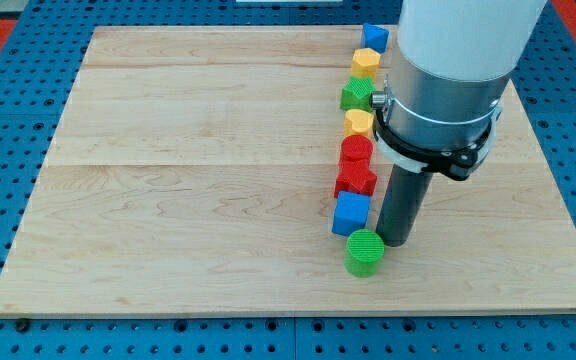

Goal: Separate the red circle from red star and yellow heart

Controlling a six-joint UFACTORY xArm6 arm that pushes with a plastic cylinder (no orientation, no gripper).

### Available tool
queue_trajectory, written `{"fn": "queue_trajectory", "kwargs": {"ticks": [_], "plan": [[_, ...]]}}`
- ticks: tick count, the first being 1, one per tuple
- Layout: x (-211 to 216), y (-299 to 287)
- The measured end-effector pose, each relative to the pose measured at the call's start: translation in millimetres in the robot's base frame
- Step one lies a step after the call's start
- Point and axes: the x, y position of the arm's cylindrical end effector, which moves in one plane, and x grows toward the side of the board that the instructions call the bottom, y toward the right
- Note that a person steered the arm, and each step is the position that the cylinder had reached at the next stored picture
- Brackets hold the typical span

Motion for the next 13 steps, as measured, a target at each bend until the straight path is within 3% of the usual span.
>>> {"fn": "queue_trajectory", "kwargs": {"ticks": [1,2,3,4,6,7,8,9,10,11,12,13], "plan": [[-22,28],[-65,115],[-87,127],[-112,54],[-113,-100],[-113,-78],[-107,-101],[-114,-214],[-115,-159],[-68,-147],[-10,-187],[-30,-202]]}}
